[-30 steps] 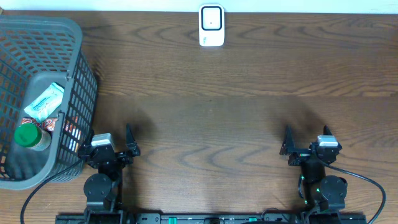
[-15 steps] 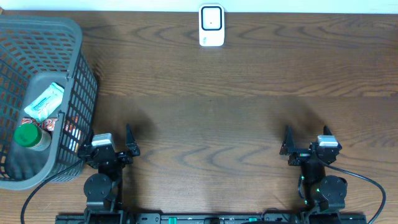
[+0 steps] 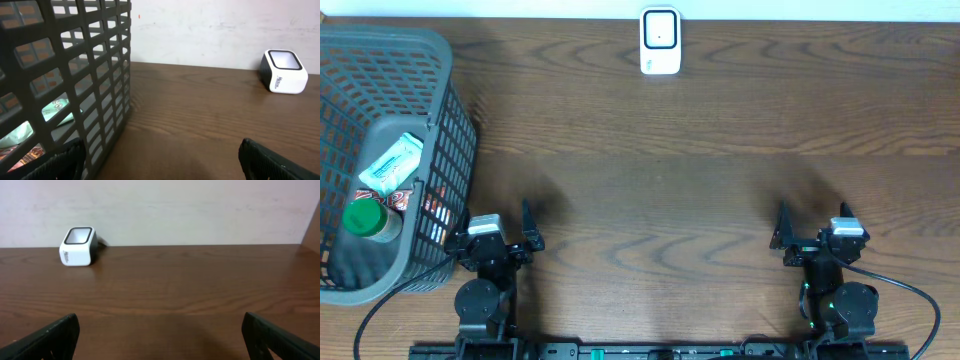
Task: Scan the item barcode
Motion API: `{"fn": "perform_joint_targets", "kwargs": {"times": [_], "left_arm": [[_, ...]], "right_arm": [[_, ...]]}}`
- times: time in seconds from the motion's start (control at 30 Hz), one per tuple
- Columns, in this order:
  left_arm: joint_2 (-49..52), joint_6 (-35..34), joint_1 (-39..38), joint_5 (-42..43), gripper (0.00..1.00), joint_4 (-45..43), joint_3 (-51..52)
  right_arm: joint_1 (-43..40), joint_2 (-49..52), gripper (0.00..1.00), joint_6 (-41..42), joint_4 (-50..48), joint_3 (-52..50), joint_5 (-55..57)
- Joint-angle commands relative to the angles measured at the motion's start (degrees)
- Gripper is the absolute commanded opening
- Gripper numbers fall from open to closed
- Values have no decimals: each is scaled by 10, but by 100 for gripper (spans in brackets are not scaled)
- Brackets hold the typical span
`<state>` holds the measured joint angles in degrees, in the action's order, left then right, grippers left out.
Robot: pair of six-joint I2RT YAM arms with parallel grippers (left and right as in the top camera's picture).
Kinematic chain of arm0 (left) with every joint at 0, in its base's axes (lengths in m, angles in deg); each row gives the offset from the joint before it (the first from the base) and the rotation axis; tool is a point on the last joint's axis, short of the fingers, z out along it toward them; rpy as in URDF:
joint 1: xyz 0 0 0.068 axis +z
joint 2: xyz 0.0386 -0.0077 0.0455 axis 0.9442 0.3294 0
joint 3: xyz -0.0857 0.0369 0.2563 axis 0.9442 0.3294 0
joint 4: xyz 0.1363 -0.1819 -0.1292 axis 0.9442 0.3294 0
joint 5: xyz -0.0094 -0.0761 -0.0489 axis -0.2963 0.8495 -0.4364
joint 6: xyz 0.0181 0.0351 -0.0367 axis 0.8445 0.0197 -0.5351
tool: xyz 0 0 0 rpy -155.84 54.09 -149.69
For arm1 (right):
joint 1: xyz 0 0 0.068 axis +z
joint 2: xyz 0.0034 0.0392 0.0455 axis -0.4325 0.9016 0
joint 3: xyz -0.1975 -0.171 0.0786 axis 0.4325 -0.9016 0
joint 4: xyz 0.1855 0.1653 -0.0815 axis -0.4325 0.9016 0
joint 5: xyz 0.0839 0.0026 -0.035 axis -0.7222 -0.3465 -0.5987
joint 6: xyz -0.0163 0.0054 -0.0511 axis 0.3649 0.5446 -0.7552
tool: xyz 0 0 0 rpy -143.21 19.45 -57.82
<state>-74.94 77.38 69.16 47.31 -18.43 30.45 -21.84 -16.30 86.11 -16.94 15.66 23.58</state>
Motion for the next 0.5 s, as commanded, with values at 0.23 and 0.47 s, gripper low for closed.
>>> {"fn": "perform_joint_targets", "kwargs": {"times": [0.23,0.47], "left_arm": [[1,8,0,126,98,22,-2],[6,8,0,174,98,46,-43]], "right_arm": [[3,1,99,7,2,-1,1],[3,1,99,7,2,-1,1]]}}
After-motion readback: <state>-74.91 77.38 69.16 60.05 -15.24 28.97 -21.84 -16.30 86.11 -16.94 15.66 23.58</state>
